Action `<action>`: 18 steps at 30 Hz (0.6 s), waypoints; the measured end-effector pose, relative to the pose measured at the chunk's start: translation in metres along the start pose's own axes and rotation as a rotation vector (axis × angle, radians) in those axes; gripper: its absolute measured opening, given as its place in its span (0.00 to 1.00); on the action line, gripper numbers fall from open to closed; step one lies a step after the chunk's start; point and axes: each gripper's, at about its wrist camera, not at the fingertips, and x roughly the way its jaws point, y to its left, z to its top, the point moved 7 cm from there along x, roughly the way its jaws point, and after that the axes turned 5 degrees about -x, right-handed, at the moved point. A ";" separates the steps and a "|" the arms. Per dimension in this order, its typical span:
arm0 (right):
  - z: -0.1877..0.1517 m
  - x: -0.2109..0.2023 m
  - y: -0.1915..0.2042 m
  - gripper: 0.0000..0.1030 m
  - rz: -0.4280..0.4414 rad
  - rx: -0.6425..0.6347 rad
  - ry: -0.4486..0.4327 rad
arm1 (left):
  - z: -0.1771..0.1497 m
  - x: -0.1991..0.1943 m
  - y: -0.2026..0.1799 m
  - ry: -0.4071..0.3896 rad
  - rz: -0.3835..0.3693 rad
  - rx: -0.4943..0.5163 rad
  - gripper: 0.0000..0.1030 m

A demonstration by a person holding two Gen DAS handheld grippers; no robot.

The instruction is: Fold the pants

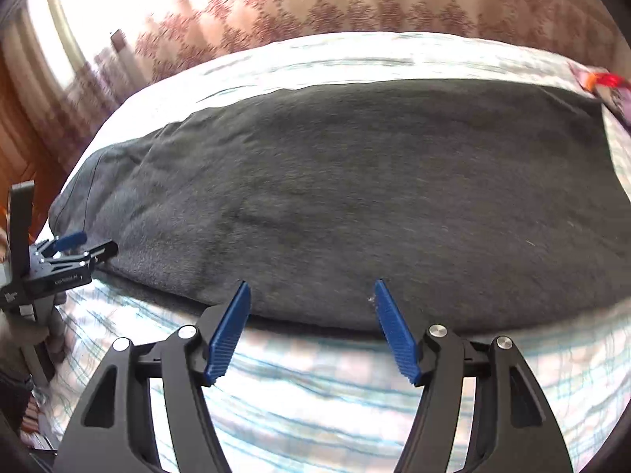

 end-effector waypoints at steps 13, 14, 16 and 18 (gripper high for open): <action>-0.043 -0.081 -0.184 0.63 -0.118 0.634 -0.173 | 0.023 -0.033 -0.061 -0.059 -0.069 0.047 0.96; -0.048 -0.085 -0.197 0.63 -0.120 0.678 -0.185 | 0.025 -0.034 -0.068 -0.062 -0.079 0.057 0.96; -0.055 -0.089 -0.215 0.64 -0.114 0.747 -0.195 | 0.026 -0.035 -0.081 -0.064 -0.093 0.077 0.96; -0.062 -0.089 -0.232 0.64 -0.097 0.817 -0.195 | 0.025 -0.037 -0.095 -0.063 -0.111 0.099 0.96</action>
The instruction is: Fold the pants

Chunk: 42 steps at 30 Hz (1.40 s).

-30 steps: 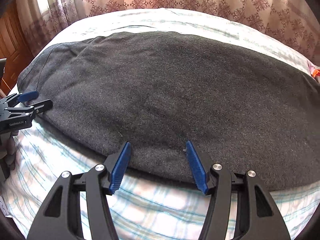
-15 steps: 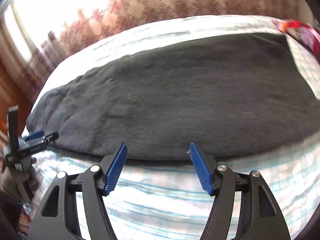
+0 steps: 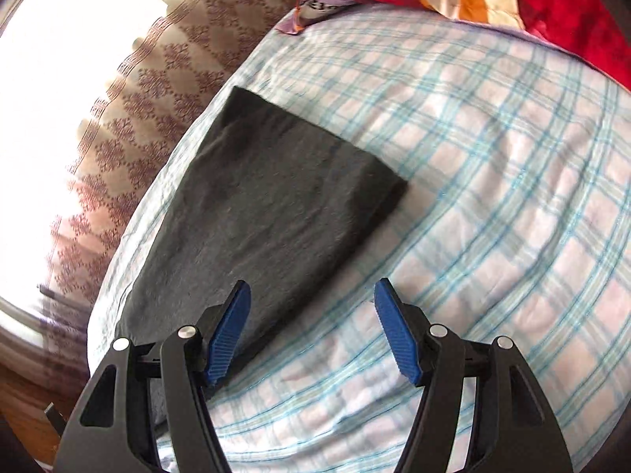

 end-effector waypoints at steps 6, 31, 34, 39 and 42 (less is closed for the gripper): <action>0.029 0.014 -0.024 0.64 0.090 0.117 0.004 | 0.004 0.012 -0.025 0.018 -0.025 0.039 0.96; 0.042 0.048 0.008 0.15 0.189 0.084 -0.063 | -0.003 0.039 -0.036 0.084 -0.033 0.064 0.96; 0.047 0.040 0.022 0.12 0.147 -0.003 -0.086 | -0.001 0.040 -0.034 0.085 -0.030 0.060 0.96; 0.055 0.012 0.074 0.11 0.090 -0.225 -0.181 | 0.003 0.037 -0.030 0.086 -0.060 0.020 0.96; 0.056 -0.003 0.113 0.11 0.087 -0.342 -0.220 | 0.007 0.034 -0.021 0.077 -0.062 -0.009 0.96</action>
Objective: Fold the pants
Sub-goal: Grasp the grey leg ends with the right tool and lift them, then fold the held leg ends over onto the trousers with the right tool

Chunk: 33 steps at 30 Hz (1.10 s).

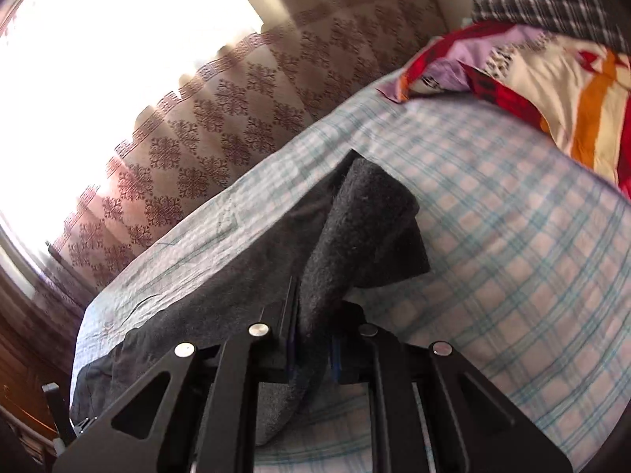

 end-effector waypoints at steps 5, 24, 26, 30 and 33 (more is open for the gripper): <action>0.013 -0.009 0.076 0.11 0.061 -0.184 -0.037 | 0.005 -0.007 0.028 -0.021 0.024 -0.053 0.96; -0.172 0.023 0.329 0.11 0.288 -1.139 0.127 | 0.000 -0.022 0.139 -0.058 0.047 -0.275 0.96; -0.207 0.029 0.335 0.11 0.296 -1.247 0.173 | -0.002 -0.023 0.149 -0.059 0.057 -0.289 0.96; -0.250 0.045 0.328 0.23 0.269 -1.357 0.254 | -0.009 -0.020 0.158 -0.044 0.068 -0.309 0.96; -0.249 0.029 0.324 0.39 0.355 -1.301 0.288 | -0.013 -0.018 0.154 -0.034 0.070 -0.297 0.96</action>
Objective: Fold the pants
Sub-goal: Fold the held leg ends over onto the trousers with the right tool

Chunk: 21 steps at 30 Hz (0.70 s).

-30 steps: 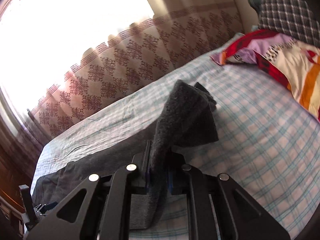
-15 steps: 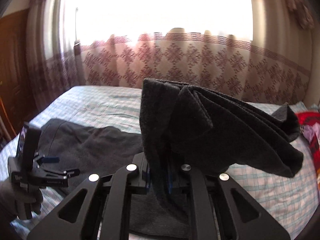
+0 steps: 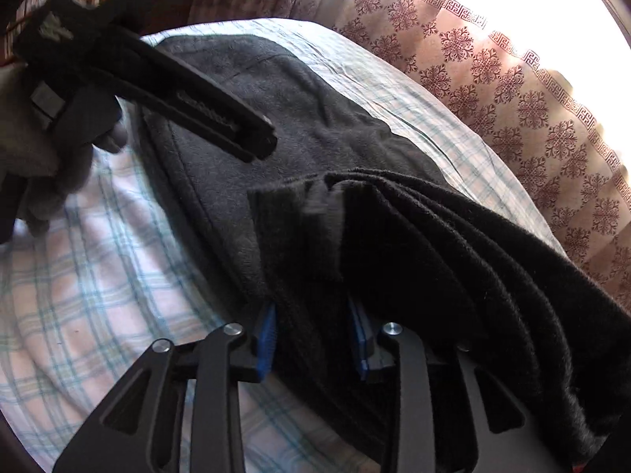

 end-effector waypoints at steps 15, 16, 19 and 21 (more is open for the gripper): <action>-0.110 -0.138 -0.159 0.46 0.114 0.717 -0.197 | -0.025 -0.039 -0.059 0.004 -0.068 0.159 0.96; -0.124 -0.132 -0.169 0.46 0.113 0.772 -0.177 | -0.029 -0.043 -0.060 0.009 -0.070 0.165 0.96; -0.157 -0.109 -0.187 0.50 0.140 0.922 -0.134 | -0.039 -0.055 -0.063 0.011 -0.071 0.196 0.96; -0.166 -0.095 -0.188 0.56 0.206 0.998 -0.127 | -0.047 -0.065 -0.067 0.014 -0.090 0.218 0.96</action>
